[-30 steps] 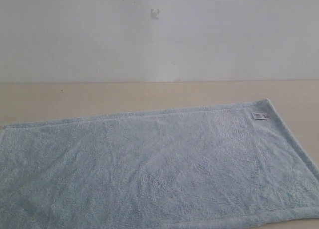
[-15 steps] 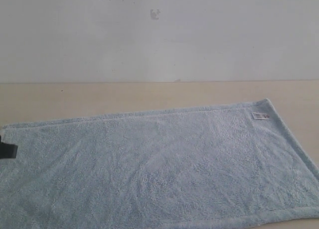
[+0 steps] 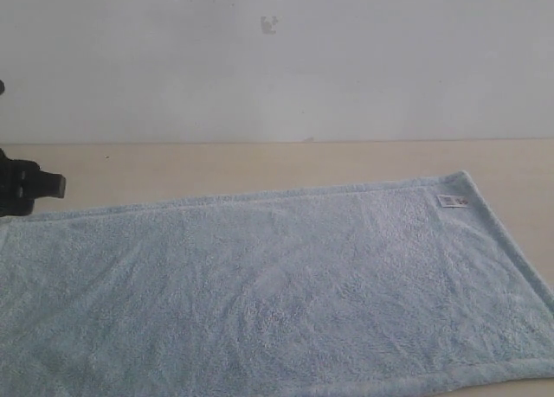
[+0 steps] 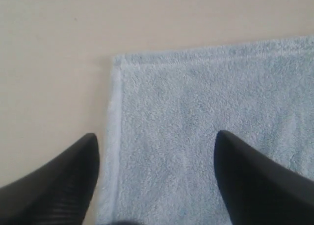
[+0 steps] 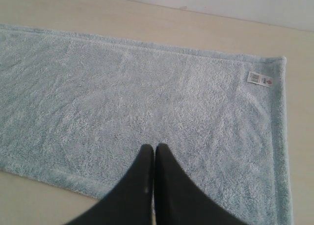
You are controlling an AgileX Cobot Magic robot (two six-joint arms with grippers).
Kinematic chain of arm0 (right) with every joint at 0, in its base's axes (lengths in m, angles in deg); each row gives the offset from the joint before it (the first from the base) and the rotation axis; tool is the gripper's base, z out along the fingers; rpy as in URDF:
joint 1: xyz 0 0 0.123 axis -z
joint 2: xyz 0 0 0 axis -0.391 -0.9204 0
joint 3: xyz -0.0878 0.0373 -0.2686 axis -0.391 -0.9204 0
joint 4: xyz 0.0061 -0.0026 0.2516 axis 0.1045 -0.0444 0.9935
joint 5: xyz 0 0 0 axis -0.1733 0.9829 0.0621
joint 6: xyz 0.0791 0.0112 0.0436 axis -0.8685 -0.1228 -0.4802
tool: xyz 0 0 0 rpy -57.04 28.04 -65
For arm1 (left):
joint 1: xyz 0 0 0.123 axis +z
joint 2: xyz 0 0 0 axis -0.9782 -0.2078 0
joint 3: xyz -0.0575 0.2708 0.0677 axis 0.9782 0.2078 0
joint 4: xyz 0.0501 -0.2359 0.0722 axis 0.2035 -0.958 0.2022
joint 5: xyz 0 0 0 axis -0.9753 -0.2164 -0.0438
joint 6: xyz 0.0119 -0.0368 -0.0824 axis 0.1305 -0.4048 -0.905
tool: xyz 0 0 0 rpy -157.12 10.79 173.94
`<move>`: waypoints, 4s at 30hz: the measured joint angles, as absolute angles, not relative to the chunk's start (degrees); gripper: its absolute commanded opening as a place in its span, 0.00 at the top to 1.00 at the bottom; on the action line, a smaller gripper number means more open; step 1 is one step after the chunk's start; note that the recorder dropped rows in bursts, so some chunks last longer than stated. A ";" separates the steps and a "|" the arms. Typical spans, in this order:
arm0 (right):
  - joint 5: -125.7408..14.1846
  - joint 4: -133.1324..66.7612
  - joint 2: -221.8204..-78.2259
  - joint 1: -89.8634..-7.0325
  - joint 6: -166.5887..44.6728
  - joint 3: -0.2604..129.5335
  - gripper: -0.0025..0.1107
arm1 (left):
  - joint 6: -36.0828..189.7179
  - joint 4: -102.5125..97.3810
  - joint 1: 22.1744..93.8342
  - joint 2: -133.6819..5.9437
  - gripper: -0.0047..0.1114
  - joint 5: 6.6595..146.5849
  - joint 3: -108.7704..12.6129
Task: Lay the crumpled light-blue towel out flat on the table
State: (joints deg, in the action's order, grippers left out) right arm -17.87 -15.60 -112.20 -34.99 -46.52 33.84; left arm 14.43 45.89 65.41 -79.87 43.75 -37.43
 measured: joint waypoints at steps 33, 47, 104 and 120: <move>-17.42 -27.82 -206.94 -23.78 -51.17 100.35 0.98 | 21.19 42.12 73.95 -97.19 0.41 60.36 -42.18; -18.06 -36.68 -211.63 -23.16 -52.01 103.04 0.98 | 20.86 42.47 76.70 -98.84 0.41 61.39 -42.18; -15.16 -20.60 -203.59 -16.10 -39.34 99.10 0.98 | 21.02 41.73 76.70 -106.28 0.92 69.53 -53.61; -13.99 -15.82 -203.59 -16.20 -36.24 99.10 0.98 | 21.84 41.95 76.70 -114.21 0.92 66.38 -58.87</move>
